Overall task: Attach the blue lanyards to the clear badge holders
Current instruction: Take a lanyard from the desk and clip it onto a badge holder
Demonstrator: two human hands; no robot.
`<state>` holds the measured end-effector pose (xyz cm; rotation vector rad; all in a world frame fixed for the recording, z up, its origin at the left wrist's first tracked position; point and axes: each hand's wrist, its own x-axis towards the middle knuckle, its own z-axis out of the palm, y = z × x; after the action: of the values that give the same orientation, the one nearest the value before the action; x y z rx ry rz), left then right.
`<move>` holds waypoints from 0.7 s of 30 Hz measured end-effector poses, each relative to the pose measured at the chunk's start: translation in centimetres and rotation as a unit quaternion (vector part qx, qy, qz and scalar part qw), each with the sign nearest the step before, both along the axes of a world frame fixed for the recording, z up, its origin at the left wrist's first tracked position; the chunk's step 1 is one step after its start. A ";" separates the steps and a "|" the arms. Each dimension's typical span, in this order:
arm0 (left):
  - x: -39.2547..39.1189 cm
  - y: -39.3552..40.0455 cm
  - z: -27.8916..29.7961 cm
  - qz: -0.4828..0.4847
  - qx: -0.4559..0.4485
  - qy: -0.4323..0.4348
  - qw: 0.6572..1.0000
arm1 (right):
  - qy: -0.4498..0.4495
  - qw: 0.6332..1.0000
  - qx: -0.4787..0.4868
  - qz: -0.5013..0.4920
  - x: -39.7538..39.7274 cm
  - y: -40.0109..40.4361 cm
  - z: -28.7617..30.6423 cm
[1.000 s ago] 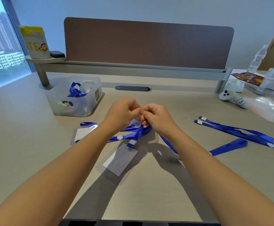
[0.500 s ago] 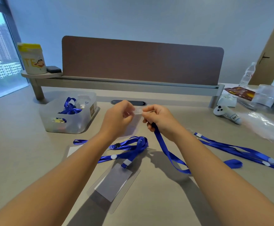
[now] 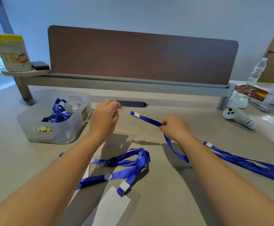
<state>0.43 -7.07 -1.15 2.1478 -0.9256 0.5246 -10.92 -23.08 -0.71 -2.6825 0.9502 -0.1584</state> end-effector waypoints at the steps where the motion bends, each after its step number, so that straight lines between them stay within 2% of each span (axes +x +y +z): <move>1: 0.7 -0.5 -0.3 0.003 0.012 -0.001 1.000 | -0.006 0.999 -0.030 -0.017 0.8 -0.5 0.0; 5: 3.5 -2.1 -1.2 0.009 0.063 -0.012 0.998 | -0.075 0.993 -0.077 -0.056 4.1 -2.2 -0.1; 9: 5.1 -3.1 -2.2 0.009 0.101 -0.027 0.994 | -0.162 0.985 -0.051 -0.041 6.1 -3.1 -0.7; 12: 5.5 -3.7 -2.9 0.005 0.120 -0.017 0.993 | -0.183 0.983 -0.018 0.007 6.6 -3.0 -1.3; 15: 5.3 -3.8 -3.6 0.004 0.146 -0.007 0.989 | -0.128 0.991 0.015 0.034 6.5 -2.8 -3.0; 18: 5.3 -3.5 -4.6 -0.004 0.203 0.015 0.979 | -0.029 0.999 0.035 0.024 5.7 -3.0 -4.8; 21: 5.3 -3.1 -5.5 -0.012 0.258 0.068 0.964 | 0.012 1.000 0.002 0.015 4.7 -3.2 -5.4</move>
<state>5.72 -10.15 -6.64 2.5905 -1.0982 0.1208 -6.18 -26.24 -6.16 -2.6993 0.9167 -0.1171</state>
